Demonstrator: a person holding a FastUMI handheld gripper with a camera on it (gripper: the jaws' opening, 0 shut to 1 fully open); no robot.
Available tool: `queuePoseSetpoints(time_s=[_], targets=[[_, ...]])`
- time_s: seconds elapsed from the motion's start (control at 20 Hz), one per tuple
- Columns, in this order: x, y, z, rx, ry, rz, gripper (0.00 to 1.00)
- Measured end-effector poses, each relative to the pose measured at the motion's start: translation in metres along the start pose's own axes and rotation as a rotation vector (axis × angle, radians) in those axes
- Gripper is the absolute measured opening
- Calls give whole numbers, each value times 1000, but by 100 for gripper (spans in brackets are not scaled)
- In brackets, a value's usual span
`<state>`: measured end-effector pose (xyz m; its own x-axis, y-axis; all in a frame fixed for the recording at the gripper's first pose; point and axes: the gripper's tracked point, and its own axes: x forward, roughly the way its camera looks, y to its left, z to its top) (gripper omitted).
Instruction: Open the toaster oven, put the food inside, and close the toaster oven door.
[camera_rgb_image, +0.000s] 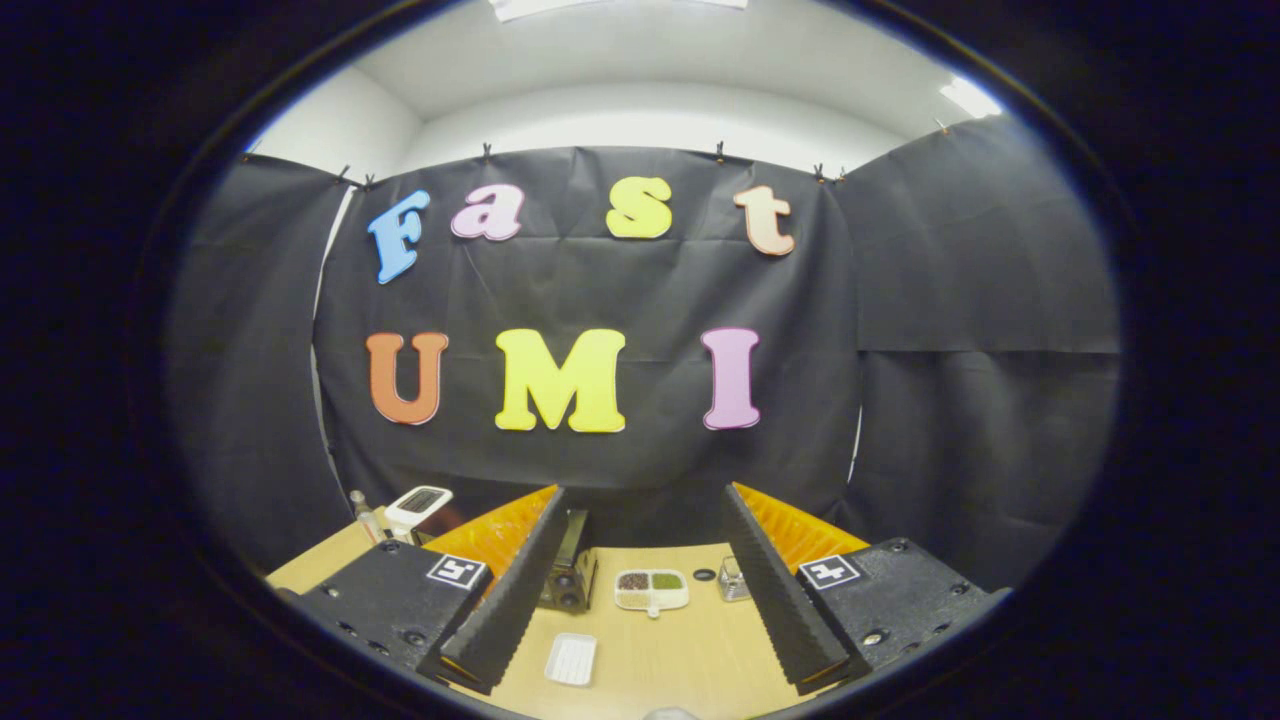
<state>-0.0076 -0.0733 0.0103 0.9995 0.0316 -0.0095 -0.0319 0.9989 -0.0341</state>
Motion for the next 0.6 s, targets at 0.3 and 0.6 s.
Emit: queuePoseSetpoints(time_s=[0.3, 0.6], targets=[[-2, -9, -8, 30, -3, -10, 98], [-4, -16, -12, 24, -5, -35, 99]])
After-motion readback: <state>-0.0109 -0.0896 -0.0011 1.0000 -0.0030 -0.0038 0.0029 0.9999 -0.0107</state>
